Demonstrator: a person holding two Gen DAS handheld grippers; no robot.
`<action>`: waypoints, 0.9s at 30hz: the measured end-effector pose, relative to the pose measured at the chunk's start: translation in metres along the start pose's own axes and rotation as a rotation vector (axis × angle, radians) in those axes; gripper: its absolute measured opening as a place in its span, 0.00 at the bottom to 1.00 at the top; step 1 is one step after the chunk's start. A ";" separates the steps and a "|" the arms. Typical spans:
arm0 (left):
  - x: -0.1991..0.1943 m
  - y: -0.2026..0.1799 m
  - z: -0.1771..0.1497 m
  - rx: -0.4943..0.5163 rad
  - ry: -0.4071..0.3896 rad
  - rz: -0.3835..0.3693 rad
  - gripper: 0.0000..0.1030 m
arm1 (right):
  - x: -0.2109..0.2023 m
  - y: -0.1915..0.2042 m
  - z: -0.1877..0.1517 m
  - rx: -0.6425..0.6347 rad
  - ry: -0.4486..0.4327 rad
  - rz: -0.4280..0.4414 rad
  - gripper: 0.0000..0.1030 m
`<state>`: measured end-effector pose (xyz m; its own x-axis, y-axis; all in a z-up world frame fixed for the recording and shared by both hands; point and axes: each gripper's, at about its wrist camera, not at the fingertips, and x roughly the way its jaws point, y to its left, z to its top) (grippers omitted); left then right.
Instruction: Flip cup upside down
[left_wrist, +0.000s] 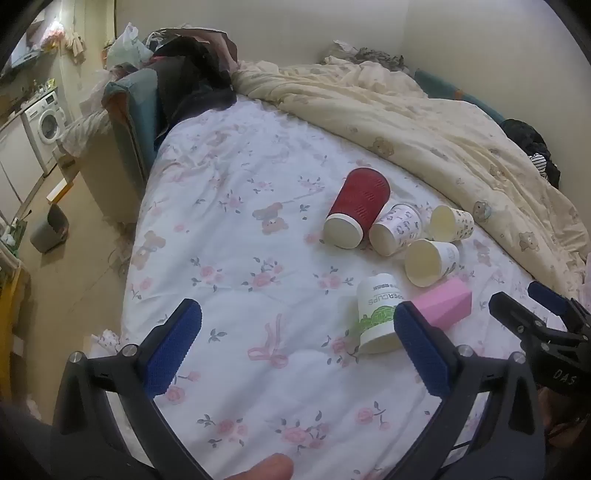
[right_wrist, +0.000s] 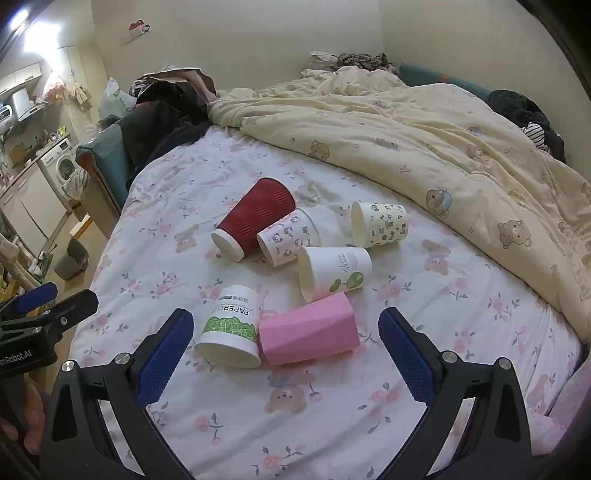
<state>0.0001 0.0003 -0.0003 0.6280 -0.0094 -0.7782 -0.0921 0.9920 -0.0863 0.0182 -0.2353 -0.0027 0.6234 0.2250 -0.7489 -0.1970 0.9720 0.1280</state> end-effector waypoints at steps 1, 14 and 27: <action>0.000 0.000 0.000 -0.003 0.002 -0.003 1.00 | 0.000 0.000 0.000 0.003 0.001 0.004 0.99; -0.001 -0.002 0.001 -0.010 0.007 -0.001 1.00 | 0.001 -0.001 0.000 0.007 0.005 0.002 0.99; 0.002 -0.002 -0.003 -0.008 0.004 0.006 1.00 | 0.002 -0.002 0.000 0.002 0.007 -0.007 0.99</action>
<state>-0.0011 -0.0022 -0.0038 0.6242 -0.0044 -0.7813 -0.1019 0.9910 -0.0869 0.0195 -0.2373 -0.0046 0.6197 0.2176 -0.7541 -0.1908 0.9737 0.1241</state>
